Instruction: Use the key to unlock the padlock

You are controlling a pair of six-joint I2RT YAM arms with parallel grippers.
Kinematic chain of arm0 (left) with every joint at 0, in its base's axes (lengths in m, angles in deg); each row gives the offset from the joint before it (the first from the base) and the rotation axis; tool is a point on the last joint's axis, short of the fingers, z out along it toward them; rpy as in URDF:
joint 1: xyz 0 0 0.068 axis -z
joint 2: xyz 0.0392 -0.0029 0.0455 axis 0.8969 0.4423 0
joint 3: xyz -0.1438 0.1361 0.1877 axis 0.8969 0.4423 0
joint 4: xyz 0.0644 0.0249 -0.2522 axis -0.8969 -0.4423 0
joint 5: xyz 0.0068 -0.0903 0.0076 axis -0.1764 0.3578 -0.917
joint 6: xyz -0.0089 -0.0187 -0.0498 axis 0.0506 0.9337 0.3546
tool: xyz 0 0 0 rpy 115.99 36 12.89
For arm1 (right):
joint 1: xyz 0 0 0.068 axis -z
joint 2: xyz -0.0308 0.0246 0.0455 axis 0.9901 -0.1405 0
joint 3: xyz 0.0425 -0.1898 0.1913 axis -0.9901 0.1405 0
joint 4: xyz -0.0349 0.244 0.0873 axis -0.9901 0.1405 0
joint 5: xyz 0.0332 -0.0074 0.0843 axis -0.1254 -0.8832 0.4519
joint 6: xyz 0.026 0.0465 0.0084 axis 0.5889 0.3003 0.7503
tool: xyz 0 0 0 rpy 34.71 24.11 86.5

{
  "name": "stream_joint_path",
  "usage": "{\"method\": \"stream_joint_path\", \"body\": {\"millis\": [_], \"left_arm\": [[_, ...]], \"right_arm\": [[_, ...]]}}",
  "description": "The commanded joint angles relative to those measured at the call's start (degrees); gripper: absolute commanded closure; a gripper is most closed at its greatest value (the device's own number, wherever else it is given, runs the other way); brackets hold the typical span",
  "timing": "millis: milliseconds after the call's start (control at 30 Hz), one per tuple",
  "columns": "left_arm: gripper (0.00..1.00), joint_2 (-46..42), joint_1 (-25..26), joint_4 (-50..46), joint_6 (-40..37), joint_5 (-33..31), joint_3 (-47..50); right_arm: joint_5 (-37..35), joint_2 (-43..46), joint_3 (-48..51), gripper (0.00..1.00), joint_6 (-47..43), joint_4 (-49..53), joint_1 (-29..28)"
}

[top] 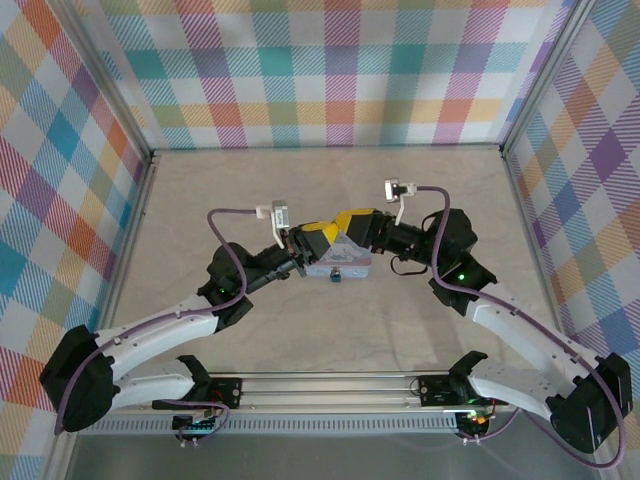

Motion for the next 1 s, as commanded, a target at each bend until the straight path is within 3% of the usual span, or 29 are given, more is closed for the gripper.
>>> {"method": "stream_joint_path", "body": {"millis": [0, 233, 367, 433, 667, 800, 967], "left_arm": [[1.0, 0.23, -0.25, 4.42, 1.76, 1.92, 0.41], [1.0, 0.35, -0.25, 4.36, 2.29, 2.31, 0.67], [1.0, -0.33, -0.3, 2.26, 2.01, 1.9, 0.76], [0.87, -1.55, -0.26, 0.06, 2.0, 0.54, 1.02], [0.64, -7.66, -2.34, -12.8, -1.18, -0.06, -0.49], [0.62, -7.92, -5.22, -21.45, -1.34, 5.0, -4.21], [0.66, -2.88, -9.32, -27.74, 0.27, 18.86, -11.25]], "right_arm": [[1.18, -0.36, -2.27, 0.65, -0.98, -2.2, -0.1], [1.67, -0.63, -3.36, 0.92, -2.23, -1.53, -0.1], [1.08, -0.14, -3.8, 0.99, -3.69, 0.16, -0.1], [0.31, 0.38, -4.57, 1.0, -5.35, 3.66, -0.1], [1.69, 1.96, -6.69, 1.0, -9.04, 12.32, 1.44], [4.27, 1.85, -8.32, 1.0, -10.93, 16.59, 2.57], [10.72, 0.34, -10.91, 1.0, -12.85, 21.23, 4.6]]}}
